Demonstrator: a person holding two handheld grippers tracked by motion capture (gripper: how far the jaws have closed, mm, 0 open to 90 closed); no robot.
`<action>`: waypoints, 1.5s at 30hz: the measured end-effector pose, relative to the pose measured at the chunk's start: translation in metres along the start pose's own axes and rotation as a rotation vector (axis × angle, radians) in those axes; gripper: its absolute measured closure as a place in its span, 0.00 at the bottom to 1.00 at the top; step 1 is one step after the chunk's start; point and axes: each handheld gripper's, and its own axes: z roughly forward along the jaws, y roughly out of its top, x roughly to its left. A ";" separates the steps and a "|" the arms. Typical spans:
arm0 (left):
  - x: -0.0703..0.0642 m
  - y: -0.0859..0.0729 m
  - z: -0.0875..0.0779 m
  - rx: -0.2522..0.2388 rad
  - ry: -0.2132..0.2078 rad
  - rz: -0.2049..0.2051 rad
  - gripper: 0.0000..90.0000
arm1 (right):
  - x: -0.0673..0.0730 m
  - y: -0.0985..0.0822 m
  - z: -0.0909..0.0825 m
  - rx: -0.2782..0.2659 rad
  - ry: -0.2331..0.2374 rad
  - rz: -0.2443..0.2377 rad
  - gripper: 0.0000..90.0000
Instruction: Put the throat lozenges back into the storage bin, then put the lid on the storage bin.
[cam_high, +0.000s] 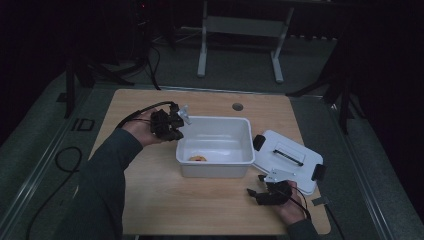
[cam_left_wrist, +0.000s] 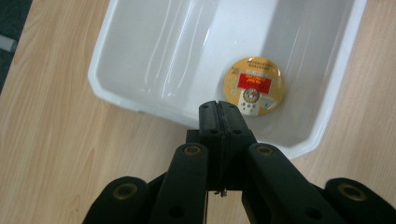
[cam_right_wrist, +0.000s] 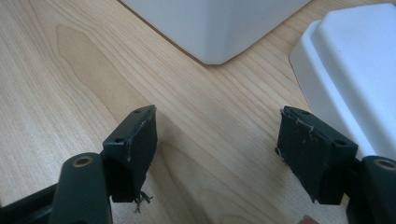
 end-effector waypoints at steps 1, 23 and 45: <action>0.001 -0.004 0.000 -0.002 0.001 -0.011 1.00 | 0.000 0.000 0.000 0.000 0.000 0.000 0.32; 0.013 -0.048 0.010 -0.071 0.055 -0.179 0.96 | 0.000 0.000 0.000 0.001 0.001 0.000 0.32; 0.018 -0.086 0.033 -0.096 0.135 -0.338 0.66 | 0.000 0.000 0.000 0.000 -0.001 0.004 0.32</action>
